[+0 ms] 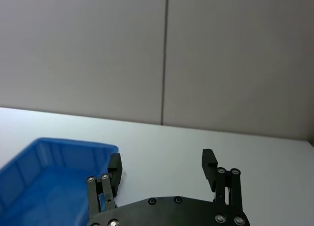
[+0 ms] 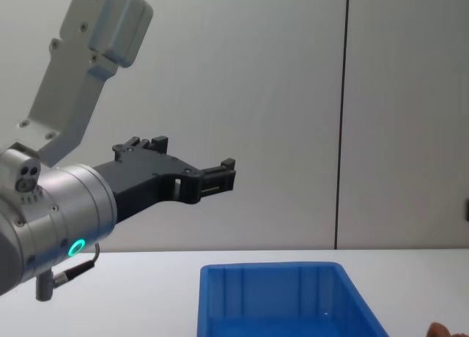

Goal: Pick up the two dolls from the table and place them into the box.

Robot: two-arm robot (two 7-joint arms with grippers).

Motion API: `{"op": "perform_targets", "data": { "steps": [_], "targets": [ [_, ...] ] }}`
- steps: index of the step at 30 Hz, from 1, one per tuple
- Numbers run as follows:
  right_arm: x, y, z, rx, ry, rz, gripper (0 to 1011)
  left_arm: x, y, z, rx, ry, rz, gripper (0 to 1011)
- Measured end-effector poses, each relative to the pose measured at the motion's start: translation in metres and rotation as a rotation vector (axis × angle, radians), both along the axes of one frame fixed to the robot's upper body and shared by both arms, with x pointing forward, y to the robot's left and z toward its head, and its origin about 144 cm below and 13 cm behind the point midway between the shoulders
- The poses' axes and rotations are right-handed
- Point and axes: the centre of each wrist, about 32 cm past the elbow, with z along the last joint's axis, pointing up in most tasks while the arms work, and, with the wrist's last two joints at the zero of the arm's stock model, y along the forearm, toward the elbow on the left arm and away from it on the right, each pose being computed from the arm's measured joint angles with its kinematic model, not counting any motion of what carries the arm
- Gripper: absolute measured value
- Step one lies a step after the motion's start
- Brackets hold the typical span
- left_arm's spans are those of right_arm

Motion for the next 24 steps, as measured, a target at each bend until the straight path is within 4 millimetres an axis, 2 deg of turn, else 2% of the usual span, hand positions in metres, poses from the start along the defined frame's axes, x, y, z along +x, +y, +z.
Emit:
{"op": "perform_targets", "data": {
  "steps": [8,13,18,24],
  "targets": [
    [-0.028,-0.018,-0.01,-0.029,0.078,-0.109,1001,0.0,0.0,0.0,0.0,0.0,0.0,1001],
    [-0.037,-0.025,-0.013,-0.063,0.143,-0.172,1001,0.0,0.0,0.0,0.0,0.0,0.0,1001],
    [-0.036,-0.028,-0.016,-0.088,0.186,-0.202,1001,0.0,0.0,0.0,0.0,0.0,0.0,1001],
    [-0.025,-0.03,-0.021,-0.121,0.25,-0.237,1001,0.0,0.0,0.0,0.0,0.0,0.0,1001]
  ]
}}
